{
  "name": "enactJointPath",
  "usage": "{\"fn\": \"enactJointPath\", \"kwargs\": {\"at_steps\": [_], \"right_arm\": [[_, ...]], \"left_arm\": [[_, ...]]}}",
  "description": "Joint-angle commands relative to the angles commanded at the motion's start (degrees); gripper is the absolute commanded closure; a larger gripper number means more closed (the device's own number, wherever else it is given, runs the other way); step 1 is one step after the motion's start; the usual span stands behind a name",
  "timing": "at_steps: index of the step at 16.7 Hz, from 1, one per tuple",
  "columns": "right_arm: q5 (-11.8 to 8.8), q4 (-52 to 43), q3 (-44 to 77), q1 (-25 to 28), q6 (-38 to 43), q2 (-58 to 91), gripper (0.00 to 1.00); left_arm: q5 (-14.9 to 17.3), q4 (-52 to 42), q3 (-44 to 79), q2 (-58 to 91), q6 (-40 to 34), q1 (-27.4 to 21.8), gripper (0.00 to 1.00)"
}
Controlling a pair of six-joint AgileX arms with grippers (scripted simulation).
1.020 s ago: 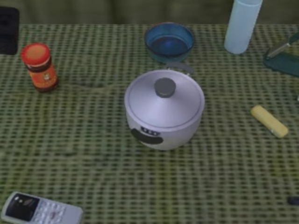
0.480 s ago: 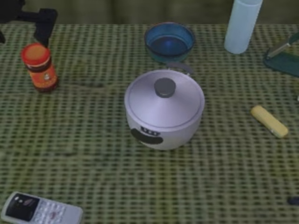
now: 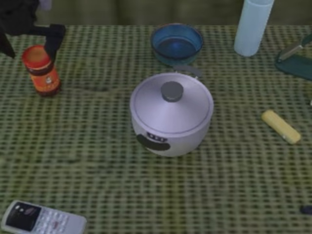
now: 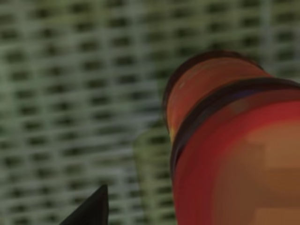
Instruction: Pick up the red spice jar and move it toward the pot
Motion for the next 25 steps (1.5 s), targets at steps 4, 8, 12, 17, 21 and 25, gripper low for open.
{"fn": "enactJointPath", "kwargs": {"at_steps": [4,8,12,17,21,25], "right_arm": [[0.0,0.0,0.0,0.0,0.0,0.0,0.0],[0.0,0.0,0.0,0.0,0.0,0.0,0.0],[0.0,0.0,0.0,0.0,0.0,0.0,0.0],[0.0,0.0,0.0,0.0,0.0,0.0,0.0],[0.0,0.0,0.0,0.0,0.0,0.0,0.0],[0.0,0.0,0.0,0.0,0.0,0.0,0.0]], "left_arm": [[0.0,-0.2,0.8,0.6,0.0,0.1,0.0],[-0.1,0.9,-0.4,0.5,-0.2,-0.1,0.0],[-0.1,8.5,-8.5,0.1,-0.1,0.0,0.0],[-0.1,11.7,-11.7,0.0,-0.1,0.0,0.0],[-0.1,11.7,-11.7,0.0,-0.1,0.0,0.23],[-0.1,11.7,-11.7,0.0,-0.1,0.0,0.53]]}}
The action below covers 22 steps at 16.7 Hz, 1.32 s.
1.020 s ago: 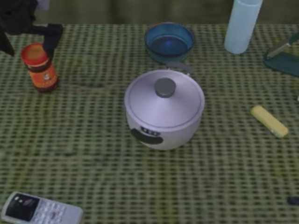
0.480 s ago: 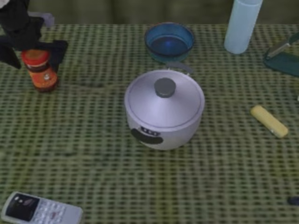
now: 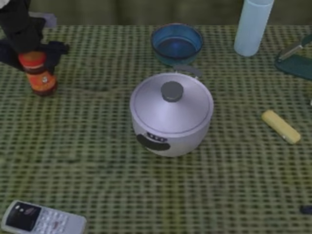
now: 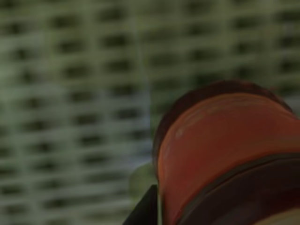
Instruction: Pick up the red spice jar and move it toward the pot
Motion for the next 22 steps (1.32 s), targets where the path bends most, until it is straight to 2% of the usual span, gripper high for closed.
{"fn": "enactJointPath", "kwargs": {"at_steps": [6,17,22], "right_arm": [[0.0,0.0,0.0,0.0,0.0,0.0,0.0],[0.0,0.0,0.0,0.0,0.0,0.0,0.0],[0.0,0.0,0.0,0.0,0.0,0.0,0.0]], "left_arm": [[0.0,0.0,0.0,0.0,0.0,0.0,0.98],[-0.1,0.0,-0.9,-0.9,0.0,0.0,1.0],[-0.3,-0.1,-12.8,-13.0,0.0,0.4,1.0]]}}
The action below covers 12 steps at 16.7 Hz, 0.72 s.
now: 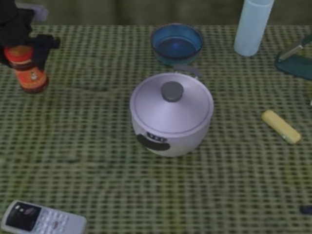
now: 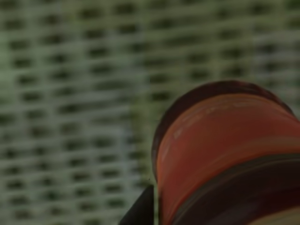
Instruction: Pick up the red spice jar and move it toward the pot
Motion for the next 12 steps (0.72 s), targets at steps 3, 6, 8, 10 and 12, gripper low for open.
{"fn": "enactJointPath", "kwargs": {"at_steps": [3,6,8,10,12], "right_arm": [[0.0,0.0,0.0,0.0,0.0,0.0,0.0],[0.0,0.0,0.0,0.0,0.0,0.0,0.0],[0.0,0.0,0.0,0.0,0.0,0.0,0.0],[0.0,0.0,0.0,0.0,0.0,0.0,0.0],[0.0,0.0,0.0,0.0,0.0,0.0,0.0]], "left_arm": [[-0.1,-0.2,-9.7,-10.1,0.0,0.4,1.0],[-0.1,-0.5,-16.0,-16.4,0.0,0.7,1.0],[-0.1,-0.6,-17.1,-17.5,0.0,0.7,1.0],[-0.1,-0.6,-17.1,-17.5,0.0,0.7,1.0],[-0.1,-0.5,-17.0,-17.4,-0.1,0.3,1.0]]}}
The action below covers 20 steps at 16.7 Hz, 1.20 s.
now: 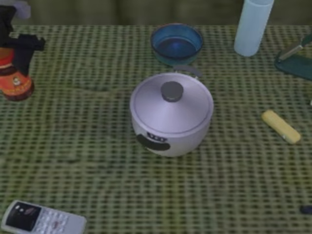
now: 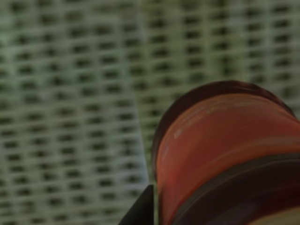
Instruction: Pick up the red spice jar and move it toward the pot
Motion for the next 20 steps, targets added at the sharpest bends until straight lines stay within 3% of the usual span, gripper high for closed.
{"fn": "enactJointPath", "kwargs": {"at_steps": [3,12,20], "right_arm": [[0.0,0.0,0.0,0.0,0.0,0.0,0.0],[0.0,0.0,0.0,0.0,0.0,0.0,0.0],[0.0,0.0,0.0,0.0,0.0,0.0,0.0]], "left_arm": [[-0.6,1.6,-1.5,0.3,-3.8,-2.5,1.0],[-3.3,10.4,-9.3,1.3,-24.4,-16.3,1.0],[-3.4,13.0,-11.1,2.0,-25.0,-16.5,1.0]]}}
